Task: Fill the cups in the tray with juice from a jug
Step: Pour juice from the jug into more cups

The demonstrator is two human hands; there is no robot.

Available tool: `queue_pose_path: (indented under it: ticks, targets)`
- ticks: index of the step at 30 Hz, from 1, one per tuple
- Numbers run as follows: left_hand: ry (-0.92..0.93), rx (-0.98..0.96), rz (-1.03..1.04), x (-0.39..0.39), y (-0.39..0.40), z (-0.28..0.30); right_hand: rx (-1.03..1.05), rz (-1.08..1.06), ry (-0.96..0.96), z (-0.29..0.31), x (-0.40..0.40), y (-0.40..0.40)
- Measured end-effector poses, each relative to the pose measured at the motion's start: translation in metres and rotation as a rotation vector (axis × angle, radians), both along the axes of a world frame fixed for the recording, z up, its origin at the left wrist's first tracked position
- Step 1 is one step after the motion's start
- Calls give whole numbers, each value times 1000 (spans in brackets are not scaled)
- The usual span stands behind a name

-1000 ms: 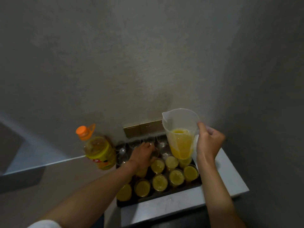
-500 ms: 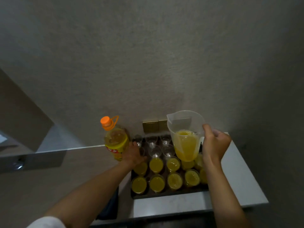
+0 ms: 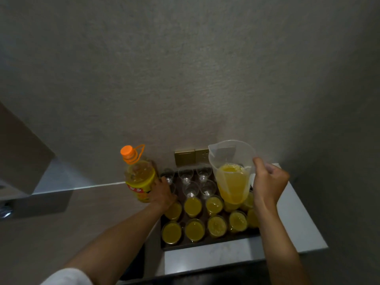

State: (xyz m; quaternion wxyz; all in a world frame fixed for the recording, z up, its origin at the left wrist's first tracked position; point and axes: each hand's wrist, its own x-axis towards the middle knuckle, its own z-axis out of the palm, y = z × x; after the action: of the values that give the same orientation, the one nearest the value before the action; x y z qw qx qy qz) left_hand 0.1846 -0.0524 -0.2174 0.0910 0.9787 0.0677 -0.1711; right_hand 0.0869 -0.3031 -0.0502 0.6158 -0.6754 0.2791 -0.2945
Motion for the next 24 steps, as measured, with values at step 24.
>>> queue_pose_path:
  ticks: [24]
  targets:
    - [-449,-747,92,-41,15,64,-25,180,1,17,9,25]
